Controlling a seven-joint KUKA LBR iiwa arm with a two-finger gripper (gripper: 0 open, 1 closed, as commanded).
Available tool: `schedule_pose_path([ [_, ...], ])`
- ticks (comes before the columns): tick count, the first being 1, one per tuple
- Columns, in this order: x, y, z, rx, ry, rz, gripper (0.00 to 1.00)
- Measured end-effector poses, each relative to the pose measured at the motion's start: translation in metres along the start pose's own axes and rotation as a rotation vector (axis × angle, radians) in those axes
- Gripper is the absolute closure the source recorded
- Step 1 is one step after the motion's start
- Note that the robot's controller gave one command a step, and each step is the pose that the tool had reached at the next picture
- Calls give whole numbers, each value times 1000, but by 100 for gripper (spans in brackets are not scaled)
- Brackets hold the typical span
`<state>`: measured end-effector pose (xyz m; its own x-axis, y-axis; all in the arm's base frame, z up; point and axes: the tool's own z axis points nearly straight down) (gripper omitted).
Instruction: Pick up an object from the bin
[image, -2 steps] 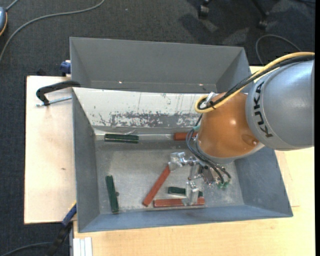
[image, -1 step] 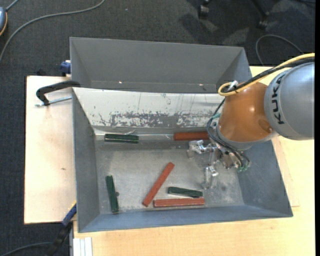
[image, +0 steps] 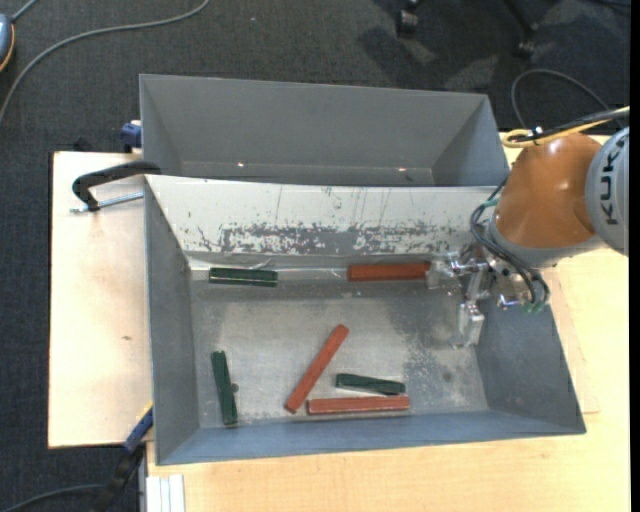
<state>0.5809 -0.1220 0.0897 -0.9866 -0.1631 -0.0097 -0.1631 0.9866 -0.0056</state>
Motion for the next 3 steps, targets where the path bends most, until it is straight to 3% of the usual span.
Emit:
schedule_pose_path([
  [1,-25,81,-84,-6,-8,-49,0],
  [2,38,138,-75,-10,13,-54,0],
  [3,53,243,0,-12,14,-171,0],
])
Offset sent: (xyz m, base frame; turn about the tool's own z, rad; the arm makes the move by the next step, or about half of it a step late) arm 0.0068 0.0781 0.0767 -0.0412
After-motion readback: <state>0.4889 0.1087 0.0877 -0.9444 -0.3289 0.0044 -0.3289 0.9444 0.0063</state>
